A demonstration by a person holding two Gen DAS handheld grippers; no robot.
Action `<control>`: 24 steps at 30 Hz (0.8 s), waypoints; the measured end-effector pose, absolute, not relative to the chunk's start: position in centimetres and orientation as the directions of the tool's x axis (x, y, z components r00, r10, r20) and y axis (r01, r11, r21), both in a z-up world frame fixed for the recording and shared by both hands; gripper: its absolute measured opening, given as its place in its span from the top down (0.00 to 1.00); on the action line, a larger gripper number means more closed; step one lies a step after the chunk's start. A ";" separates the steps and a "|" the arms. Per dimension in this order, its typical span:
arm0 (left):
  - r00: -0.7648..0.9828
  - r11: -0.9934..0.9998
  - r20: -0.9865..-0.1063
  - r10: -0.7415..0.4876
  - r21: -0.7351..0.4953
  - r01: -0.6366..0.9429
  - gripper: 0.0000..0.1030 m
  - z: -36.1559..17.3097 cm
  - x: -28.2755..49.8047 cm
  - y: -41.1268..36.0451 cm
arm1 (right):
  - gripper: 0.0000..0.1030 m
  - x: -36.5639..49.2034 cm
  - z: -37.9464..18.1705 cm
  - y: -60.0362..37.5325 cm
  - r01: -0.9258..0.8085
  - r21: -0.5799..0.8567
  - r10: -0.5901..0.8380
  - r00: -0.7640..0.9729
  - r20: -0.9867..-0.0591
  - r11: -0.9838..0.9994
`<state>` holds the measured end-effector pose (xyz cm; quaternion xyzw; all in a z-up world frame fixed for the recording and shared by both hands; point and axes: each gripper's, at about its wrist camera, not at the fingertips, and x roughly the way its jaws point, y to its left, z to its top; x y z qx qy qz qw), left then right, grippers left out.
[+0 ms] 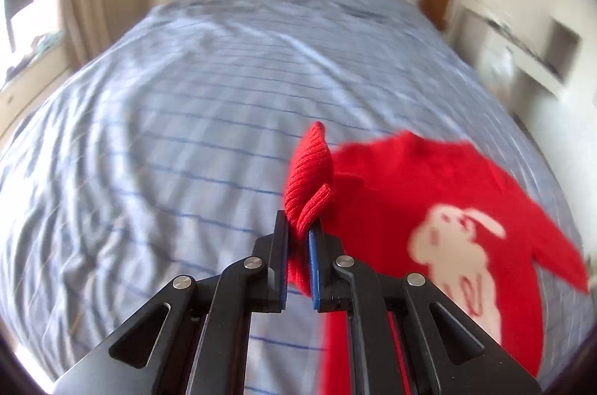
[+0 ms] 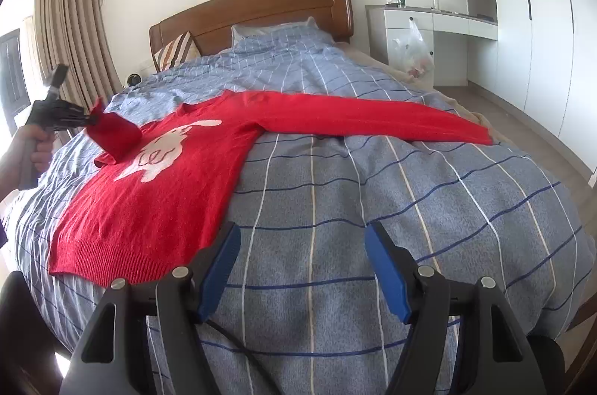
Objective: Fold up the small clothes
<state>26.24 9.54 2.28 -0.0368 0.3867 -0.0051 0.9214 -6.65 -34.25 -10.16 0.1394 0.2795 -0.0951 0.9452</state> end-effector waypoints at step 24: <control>0.580 0.898 -0.763 0.286 0.001 -0.441 0.12 -6.7 19.0 26.6 | 0.24 -5.1 -12.2 -33.0 0.259 0.167 -0.106 0.784 -0.612 0.951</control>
